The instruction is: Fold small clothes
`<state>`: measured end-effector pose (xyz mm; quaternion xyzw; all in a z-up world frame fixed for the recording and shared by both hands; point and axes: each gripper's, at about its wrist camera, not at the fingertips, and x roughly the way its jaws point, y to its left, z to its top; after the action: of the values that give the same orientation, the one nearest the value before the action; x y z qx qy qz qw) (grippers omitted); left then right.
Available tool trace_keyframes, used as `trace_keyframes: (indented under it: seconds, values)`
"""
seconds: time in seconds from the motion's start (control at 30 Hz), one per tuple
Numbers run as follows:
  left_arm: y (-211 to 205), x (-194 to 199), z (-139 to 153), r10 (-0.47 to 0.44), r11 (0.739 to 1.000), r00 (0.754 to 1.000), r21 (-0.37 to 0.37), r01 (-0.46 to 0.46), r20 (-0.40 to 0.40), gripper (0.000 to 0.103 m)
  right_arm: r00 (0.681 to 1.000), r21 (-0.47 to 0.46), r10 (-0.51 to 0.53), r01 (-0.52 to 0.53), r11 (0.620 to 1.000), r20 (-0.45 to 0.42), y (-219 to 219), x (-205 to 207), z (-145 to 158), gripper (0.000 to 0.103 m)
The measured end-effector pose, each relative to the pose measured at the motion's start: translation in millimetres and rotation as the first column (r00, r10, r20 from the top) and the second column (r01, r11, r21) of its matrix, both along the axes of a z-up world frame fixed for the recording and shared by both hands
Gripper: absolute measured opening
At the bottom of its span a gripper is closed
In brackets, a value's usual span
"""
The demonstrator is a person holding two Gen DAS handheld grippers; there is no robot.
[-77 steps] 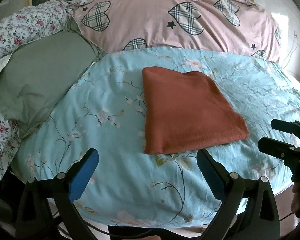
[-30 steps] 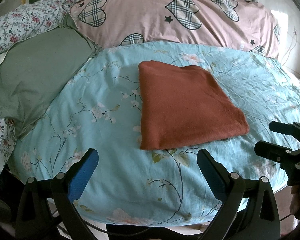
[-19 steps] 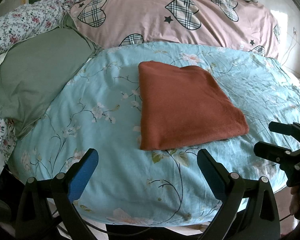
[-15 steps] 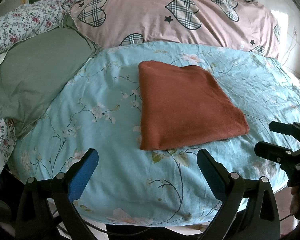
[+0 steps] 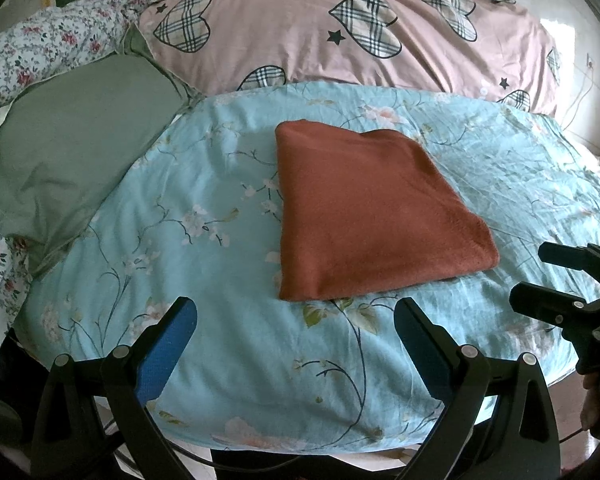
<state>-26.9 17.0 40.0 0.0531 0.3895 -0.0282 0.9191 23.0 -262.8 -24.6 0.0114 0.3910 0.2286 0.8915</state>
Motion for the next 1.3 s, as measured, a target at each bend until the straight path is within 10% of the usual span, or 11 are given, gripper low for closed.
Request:
trace_keyframes:
  seconds: [1.3]
  values:
    - [-14.3,42.9,-8.9,0.002,1.0,1.0,0.009,-0.002,-0.029,0.099,1.0,-0.019,-0.012,0.011,1.0,-0.02,-7.4,55.6,-2.5,0.103]
